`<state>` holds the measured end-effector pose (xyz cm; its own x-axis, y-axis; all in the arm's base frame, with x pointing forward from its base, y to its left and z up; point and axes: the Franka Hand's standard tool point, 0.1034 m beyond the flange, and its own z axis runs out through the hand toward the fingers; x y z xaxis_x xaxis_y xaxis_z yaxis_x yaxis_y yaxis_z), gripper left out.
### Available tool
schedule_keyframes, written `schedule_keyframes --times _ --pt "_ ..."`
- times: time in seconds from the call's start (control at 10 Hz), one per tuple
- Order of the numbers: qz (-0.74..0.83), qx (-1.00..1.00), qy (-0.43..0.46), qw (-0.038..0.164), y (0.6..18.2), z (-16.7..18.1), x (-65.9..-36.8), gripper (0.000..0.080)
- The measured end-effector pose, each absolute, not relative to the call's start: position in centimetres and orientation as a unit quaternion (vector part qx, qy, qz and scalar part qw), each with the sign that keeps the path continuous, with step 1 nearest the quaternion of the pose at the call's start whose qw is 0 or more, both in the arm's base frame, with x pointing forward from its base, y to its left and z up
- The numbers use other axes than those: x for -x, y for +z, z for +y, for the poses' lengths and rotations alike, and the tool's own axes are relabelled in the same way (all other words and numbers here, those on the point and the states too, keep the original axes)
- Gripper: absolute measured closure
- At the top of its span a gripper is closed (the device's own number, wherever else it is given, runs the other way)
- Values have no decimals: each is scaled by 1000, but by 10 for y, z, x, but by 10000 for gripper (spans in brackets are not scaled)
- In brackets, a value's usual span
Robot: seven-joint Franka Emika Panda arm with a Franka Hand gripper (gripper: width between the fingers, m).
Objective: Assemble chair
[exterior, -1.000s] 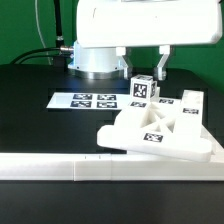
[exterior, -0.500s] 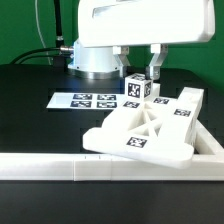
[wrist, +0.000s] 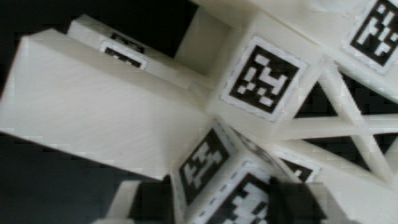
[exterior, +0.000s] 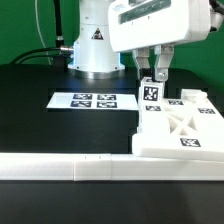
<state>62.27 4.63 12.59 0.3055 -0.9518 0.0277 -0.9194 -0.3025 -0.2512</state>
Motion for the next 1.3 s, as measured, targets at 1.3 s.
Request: schedule_keyframes --times 1.3 --pt "550 822 -90 118 150 90 -584 151"
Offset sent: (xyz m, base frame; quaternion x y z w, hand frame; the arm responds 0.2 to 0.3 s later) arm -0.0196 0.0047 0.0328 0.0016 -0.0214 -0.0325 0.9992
